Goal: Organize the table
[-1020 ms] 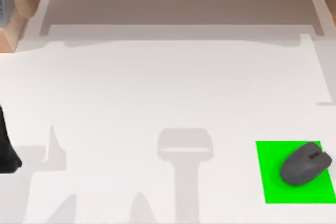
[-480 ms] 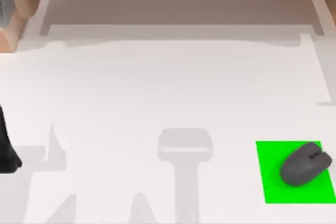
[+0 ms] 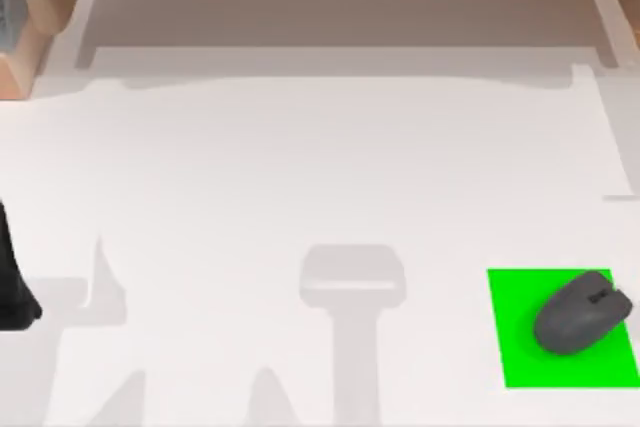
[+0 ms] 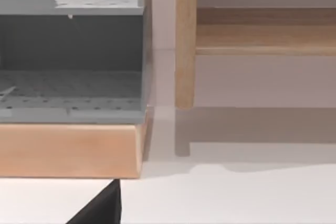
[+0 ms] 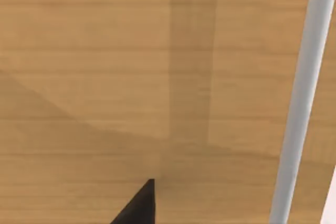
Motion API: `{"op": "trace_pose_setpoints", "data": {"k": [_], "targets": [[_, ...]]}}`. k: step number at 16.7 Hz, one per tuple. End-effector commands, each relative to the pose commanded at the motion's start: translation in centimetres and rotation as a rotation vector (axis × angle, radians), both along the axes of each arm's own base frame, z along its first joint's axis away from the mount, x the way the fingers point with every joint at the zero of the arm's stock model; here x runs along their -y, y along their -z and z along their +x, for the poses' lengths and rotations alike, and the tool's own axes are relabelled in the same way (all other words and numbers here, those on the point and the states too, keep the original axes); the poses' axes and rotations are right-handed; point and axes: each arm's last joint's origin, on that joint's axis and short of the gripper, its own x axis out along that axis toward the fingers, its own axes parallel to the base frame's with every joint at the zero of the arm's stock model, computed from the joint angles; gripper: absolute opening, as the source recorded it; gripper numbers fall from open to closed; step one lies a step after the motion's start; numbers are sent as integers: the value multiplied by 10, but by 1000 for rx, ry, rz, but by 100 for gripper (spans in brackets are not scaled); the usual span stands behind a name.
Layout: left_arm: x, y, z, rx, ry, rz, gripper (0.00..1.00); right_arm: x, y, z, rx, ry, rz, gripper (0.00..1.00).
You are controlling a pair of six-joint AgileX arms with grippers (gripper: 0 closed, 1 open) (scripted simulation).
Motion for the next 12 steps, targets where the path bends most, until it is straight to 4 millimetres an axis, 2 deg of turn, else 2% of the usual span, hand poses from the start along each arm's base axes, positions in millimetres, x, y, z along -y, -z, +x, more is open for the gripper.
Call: {"op": "trace_pose_setpoints", "data": {"k": [8,12], "targets": [[0,0,0,0,0,0,100,0,0,0,0,0,0,2],[0,0,0,0,0,0,100,0,0,0,0,0,0,0]]}}
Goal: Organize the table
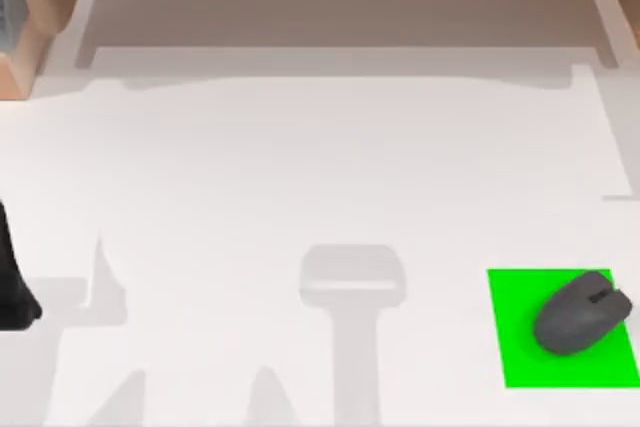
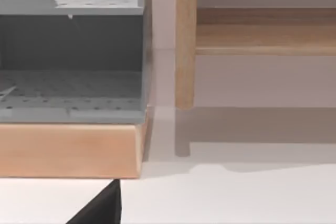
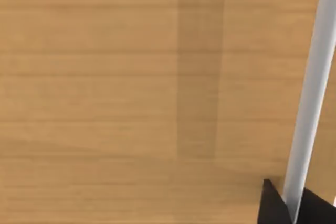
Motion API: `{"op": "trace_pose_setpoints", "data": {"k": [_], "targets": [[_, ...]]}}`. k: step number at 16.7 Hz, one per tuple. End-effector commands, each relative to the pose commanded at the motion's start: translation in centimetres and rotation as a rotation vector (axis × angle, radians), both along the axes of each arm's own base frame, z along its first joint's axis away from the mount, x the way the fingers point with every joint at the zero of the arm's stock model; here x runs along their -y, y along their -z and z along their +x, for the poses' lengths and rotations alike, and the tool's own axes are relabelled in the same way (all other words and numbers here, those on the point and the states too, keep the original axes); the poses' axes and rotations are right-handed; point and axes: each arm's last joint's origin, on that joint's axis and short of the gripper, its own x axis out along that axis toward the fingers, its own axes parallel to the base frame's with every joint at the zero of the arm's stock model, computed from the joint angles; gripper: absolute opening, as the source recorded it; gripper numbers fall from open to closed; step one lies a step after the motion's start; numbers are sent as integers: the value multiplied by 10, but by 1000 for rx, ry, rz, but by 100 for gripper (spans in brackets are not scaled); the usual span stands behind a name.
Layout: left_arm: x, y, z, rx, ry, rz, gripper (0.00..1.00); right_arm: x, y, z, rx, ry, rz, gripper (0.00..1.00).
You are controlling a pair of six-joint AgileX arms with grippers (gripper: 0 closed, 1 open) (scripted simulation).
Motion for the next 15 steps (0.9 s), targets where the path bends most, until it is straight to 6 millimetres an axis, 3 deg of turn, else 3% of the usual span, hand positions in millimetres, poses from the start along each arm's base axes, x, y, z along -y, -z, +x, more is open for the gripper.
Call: {"op": "trace_pose_setpoints", "data": {"k": [6,13,15], "targets": [[0,0,0,0,0,0,100,0,1,1,-5,1,6,0],[0,0,0,0,0,0,100,2,0,57,0,1,3,0],[0,0,0,0,0,0,100,1,1,63,-4,2,5,0]]}}
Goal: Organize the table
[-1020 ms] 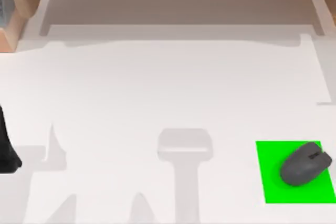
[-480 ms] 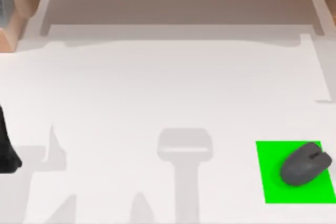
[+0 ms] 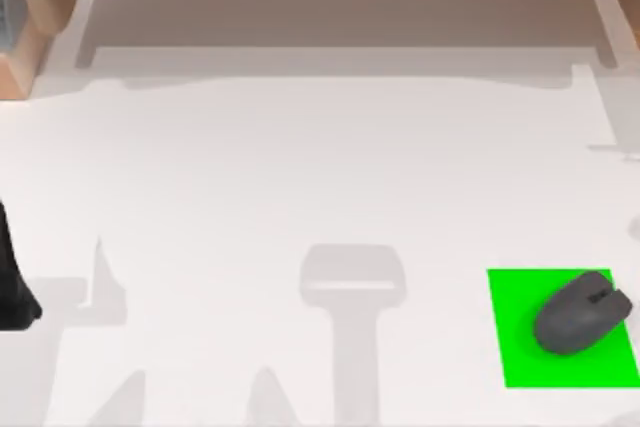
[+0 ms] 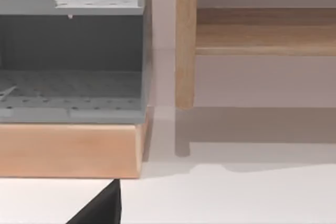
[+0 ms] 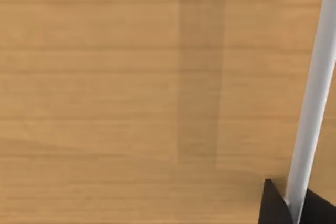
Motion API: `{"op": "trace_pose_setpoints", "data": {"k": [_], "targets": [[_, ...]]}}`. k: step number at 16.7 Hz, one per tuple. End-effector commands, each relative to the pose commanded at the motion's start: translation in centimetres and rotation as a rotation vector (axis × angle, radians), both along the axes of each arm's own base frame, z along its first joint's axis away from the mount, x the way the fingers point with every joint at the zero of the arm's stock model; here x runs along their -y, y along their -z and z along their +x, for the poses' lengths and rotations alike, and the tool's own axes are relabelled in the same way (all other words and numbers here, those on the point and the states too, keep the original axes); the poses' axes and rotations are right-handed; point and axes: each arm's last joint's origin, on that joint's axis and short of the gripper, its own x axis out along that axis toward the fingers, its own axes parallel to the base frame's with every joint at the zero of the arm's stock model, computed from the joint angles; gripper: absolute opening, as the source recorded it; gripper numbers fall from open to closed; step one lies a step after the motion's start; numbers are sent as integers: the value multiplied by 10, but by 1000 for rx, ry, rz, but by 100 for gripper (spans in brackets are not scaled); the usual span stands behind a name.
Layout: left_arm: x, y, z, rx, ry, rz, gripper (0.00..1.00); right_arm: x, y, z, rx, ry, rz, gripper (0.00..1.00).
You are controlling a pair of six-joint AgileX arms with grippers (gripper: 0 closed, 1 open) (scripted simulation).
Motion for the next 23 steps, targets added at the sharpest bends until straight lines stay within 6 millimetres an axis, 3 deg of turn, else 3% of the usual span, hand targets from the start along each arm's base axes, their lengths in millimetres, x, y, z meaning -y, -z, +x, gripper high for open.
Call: {"op": "trace_pose_setpoints", "data": {"k": [5,11,18,23], "targets": [[0,0,0,0,0,0,100,0,1,3,-4,-1,5,0],[0,0,0,0,0,0,100,3,0,55,3,2,-1,0],[0,0,0,0,0,0,100,3,3,64,-12,8,11,0],[0,0,0,0,0,0,100,6,-1,107,5,8,1,0]]}}
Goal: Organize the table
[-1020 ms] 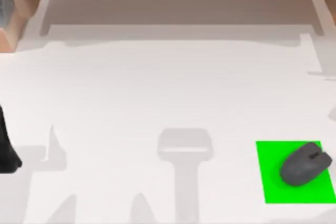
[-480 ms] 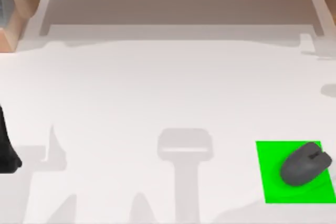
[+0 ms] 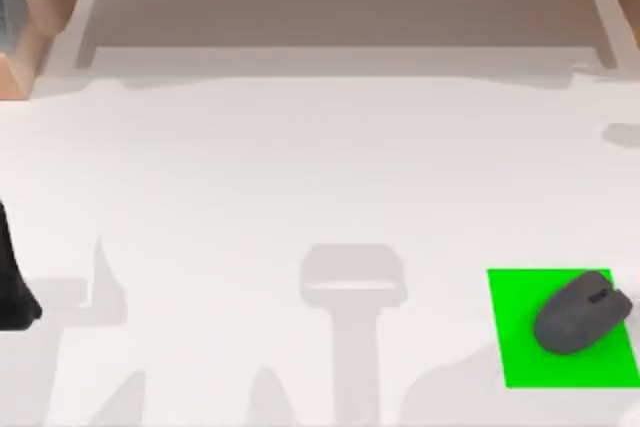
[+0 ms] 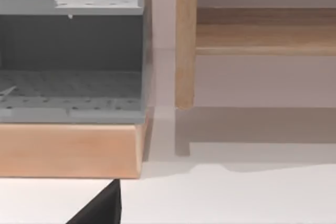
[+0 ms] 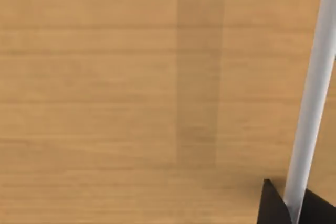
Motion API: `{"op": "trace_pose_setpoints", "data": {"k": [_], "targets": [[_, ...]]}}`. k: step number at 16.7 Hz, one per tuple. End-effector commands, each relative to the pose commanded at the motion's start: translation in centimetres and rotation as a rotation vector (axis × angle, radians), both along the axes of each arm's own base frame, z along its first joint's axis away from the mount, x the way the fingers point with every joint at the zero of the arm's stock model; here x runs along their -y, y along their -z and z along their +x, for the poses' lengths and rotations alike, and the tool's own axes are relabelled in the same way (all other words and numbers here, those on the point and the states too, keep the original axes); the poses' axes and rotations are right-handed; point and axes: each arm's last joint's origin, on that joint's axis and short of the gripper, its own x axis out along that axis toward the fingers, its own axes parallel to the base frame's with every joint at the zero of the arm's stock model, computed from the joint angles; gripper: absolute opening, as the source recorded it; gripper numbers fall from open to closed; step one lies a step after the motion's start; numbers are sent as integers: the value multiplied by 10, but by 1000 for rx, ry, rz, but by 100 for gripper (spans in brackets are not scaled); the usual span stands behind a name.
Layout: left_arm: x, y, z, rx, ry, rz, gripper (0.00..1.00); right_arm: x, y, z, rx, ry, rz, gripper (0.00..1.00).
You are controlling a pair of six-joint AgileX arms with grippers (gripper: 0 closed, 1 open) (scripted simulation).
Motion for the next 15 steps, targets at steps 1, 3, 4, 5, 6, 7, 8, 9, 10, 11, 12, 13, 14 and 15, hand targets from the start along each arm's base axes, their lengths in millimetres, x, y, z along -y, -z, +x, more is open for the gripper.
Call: {"op": "trace_pose_setpoints", "data": {"k": [1,3,4,5,6,7,8,9,10,11,12,13,14,15], "targets": [[0,0,0,0,0,0,100,-1,0,7,-2,-1,0,0],[0,0,0,0,0,0,100,-3,0,16,-7,-2,4,0],[0,0,0,0,0,0,100,-3,0,16,-8,-3,5,0],[0,0,0,0,0,0,100,-3,0,16,-8,-3,5,0],[0,0,0,0,0,0,100,-3,0,16,-8,-3,5,0],[0,0,0,0,0,0,100,-3,0,16,-8,-3,5,0],[0,0,0,0,0,0,100,-3,0,16,-8,-3,5,8],[0,0,0,0,0,0,100,-3,0,16,-8,-3,5,15],[0,0,0,0,0,0,100,-3,0,16,-8,-3,5,23],[0,0,0,0,0,0,100,-3,0,16,-8,-3,5,30],[0,0,0,0,0,0,100,-3,0,16,-8,-3,5,38],[0,0,0,0,0,0,100,-3,0,16,-8,-3,5,45],[0,0,0,0,0,0,100,-3,0,16,-8,-3,5,53],[0,0,0,0,0,0,100,-3,0,16,-8,-3,5,60]]}}
